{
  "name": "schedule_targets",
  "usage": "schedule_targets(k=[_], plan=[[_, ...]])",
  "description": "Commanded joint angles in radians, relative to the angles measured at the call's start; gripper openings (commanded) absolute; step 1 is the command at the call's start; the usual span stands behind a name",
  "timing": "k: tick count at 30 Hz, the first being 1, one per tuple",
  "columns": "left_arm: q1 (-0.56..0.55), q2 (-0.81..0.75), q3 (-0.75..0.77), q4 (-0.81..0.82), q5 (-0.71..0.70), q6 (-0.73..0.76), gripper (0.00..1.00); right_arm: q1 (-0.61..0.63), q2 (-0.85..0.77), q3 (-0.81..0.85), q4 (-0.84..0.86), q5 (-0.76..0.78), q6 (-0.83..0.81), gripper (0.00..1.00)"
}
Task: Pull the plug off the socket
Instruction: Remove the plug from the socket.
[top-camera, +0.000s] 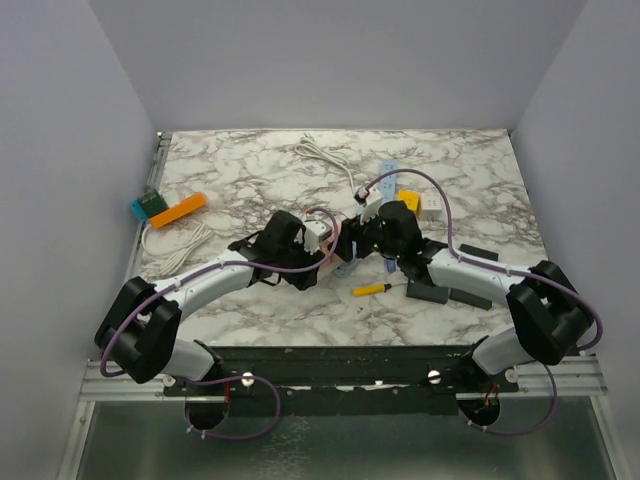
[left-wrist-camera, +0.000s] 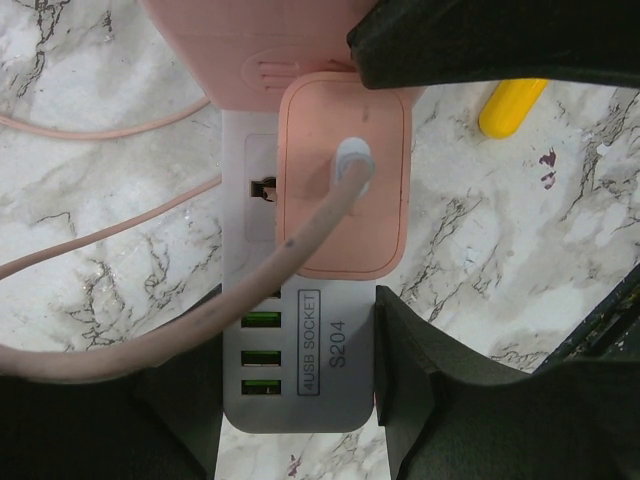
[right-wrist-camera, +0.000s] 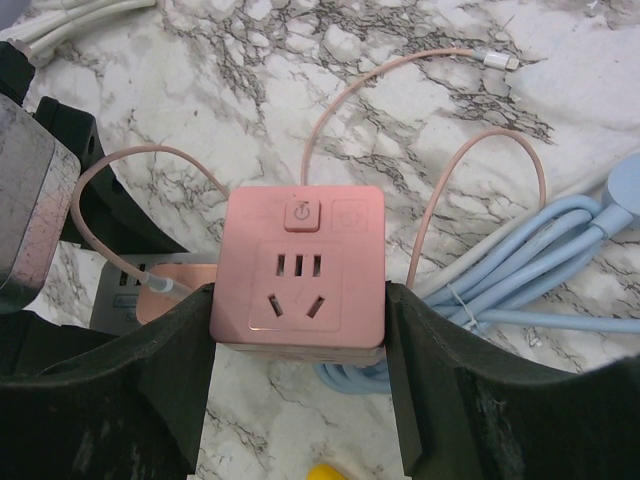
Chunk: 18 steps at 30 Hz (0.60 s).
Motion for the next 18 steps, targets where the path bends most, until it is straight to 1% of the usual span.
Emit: schedule_targets(k=[1,5,8,12,18], plan=[[0.003,0.017,0.025,-0.015,-0.015,-0.006,0.0,0.008,-0.024,0.064,-0.08,0.1,0.024,0.01],[0.003,0.024,0.027,-0.015,-0.011,-0.007,0.0,-0.001,-0.004,0.099,-0.11,0.105,0.042,0.01],[0.003,0.025,0.026,-0.015,-0.01,-0.006,0.0,-0.036,0.011,0.13,-0.146,0.098,0.065,0.0],[0.003,0.024,0.026,-0.016,-0.01,-0.007,0.0,-0.091,0.047,0.163,-0.173,0.03,0.089,0.01],[0.003,0.025,0.026,-0.016,-0.011,-0.006,0.0,-0.093,0.062,0.16,-0.165,-0.024,0.069,0.01]])
